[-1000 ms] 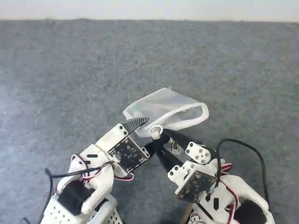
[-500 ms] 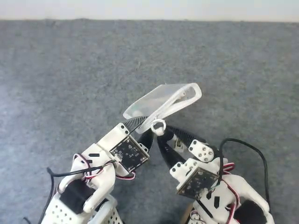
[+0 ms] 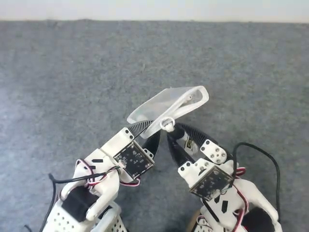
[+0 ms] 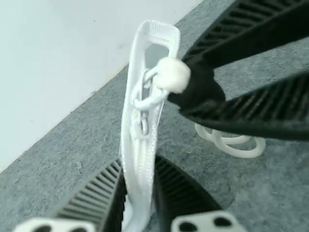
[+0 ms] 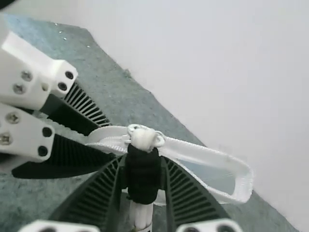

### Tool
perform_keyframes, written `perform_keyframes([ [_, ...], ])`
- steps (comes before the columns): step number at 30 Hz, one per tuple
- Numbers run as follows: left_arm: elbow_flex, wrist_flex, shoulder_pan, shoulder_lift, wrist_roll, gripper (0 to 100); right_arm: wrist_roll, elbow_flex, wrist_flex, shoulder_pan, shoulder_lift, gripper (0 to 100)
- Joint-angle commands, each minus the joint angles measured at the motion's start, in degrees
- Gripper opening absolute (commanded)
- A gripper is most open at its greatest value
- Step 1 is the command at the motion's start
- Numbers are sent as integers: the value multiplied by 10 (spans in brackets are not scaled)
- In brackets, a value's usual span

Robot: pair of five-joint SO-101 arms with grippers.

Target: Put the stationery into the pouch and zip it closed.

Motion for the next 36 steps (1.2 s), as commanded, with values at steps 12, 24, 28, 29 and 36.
perform_keyframes([
  [12, -14, 1, -1, -4, -11, 8, -32, -4, -68, 74, -7, 5],
  [24, -14, 4, -1, -3, -11, 8, -58, 23, -109, 108, -6, 5],
  [28, -14, 4, -1, -3, -11, 8, -56, 23, -112, 118, -5, 5],
  [29, -14, 4, -1, -3, -11, 8, -57, 24, -119, 129, -4, 5],
  [36, -14, 4, -1, -3, -11, 8, -63, -11, -127, 173, 98, 5],
])
